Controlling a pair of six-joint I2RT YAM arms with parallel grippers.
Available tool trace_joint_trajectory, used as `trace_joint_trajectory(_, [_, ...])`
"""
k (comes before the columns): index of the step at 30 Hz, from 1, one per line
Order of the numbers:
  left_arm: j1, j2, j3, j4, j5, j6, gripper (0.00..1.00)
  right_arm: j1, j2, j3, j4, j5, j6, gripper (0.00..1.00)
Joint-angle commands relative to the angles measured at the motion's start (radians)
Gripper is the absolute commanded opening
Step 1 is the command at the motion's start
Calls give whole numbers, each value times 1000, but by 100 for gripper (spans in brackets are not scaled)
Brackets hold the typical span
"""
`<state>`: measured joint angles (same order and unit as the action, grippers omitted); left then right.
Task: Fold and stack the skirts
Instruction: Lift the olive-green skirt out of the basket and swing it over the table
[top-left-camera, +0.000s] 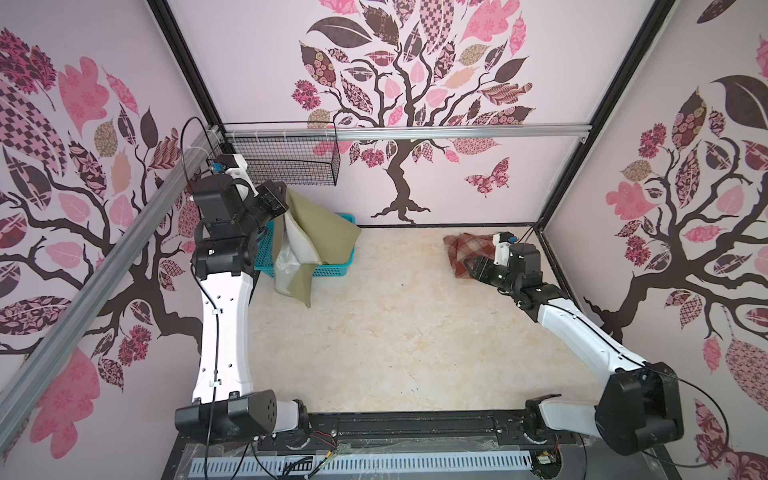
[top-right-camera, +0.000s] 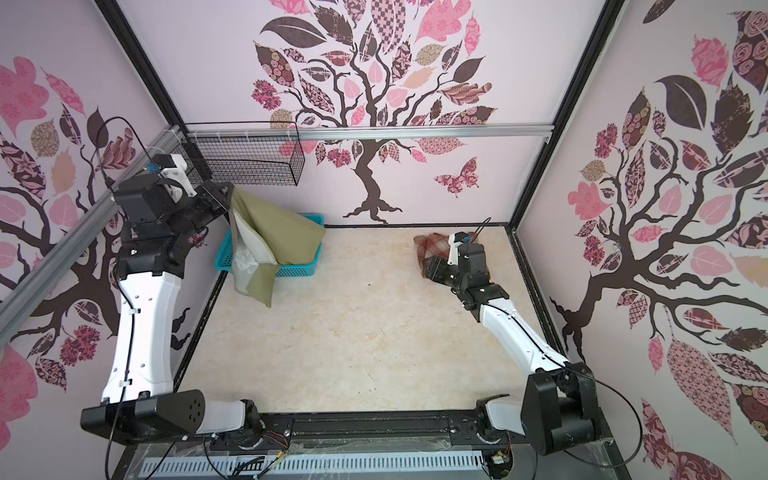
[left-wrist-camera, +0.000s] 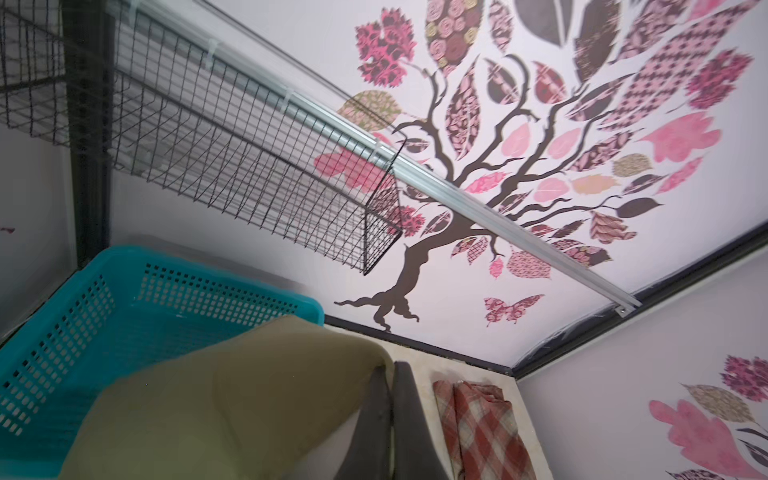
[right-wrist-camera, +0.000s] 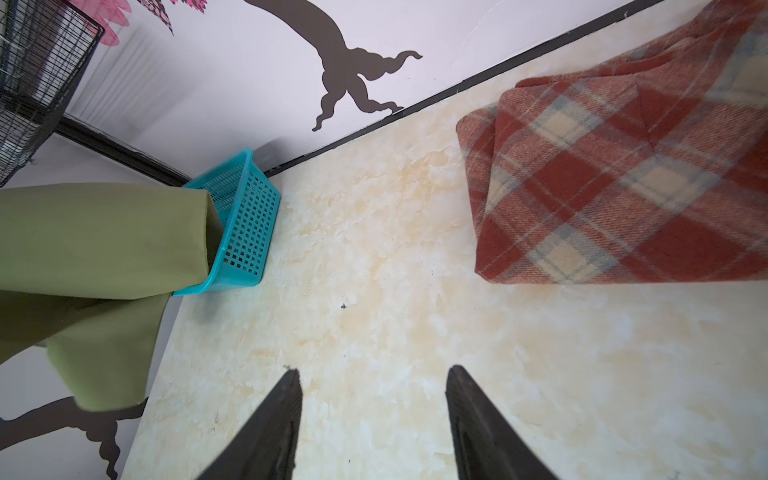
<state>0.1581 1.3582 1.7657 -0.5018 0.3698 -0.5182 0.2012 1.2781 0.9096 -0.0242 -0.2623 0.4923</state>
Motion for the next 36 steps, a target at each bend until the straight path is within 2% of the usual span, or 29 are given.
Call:
trace_joint_trajectory(1, [1,-42,66,97,93,-7,0,10,-51,-7,18,-7,16,58])
trace_joint_trajectory(6, [0,-58,139,170,226,-67,0,54,-59,12,-3,-4,-7,58])
trace_joint_trajectory(11, [1,-54,167,285,378,-241,0,87,-82,5,8,-19,3,59])
trace_joint_trajectory(14, [-15,-56,158,317,423,-312,0,89,-100,-2,0,-24,12,61])
trace_joint_trajectory(18, [-158,-67,71,319,405,-290,0,89,-140,5,-45,-18,-11,63])
trace_joint_trajectory(23, [-428,-52,-15,268,338,-209,0,87,-176,18,-97,-9,-21,65])
trace_joint_trajectory(25, [-493,-35,-44,275,333,-204,0,87,-184,23,-113,-3,-27,65])
trace_joint_trajectory(27, [-539,-29,-99,307,318,-212,0,87,-192,30,-137,15,-38,66])
trace_joint_trajectory(31, [-556,-46,-192,354,300,-205,0,87,-196,34,-177,44,-69,68])
trace_joint_trajectory(36, [-554,-100,-299,254,178,-60,0,87,-172,9,-176,27,-78,68])
